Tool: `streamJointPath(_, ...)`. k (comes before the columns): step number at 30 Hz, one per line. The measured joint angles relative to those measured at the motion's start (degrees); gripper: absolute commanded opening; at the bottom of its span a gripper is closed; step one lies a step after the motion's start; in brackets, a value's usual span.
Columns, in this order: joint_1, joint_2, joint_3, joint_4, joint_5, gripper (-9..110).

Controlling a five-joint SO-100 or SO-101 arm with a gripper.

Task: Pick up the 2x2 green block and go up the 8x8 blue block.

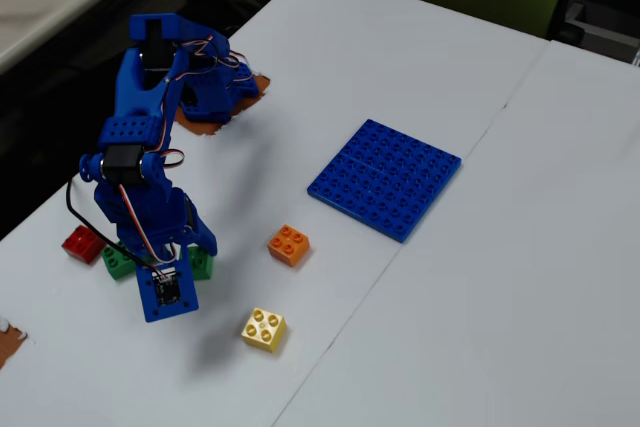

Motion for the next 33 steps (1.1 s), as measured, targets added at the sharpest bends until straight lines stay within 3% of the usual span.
streamJointPath(16,-1.05,0.88,0.44,-0.62,0.26,6)
streamJointPath(21,-2.72,9.58,0.44,2.72,-1.23,0)
streamJointPath(33,-7.56,29.18,2.2,10.2,-9.14,0)
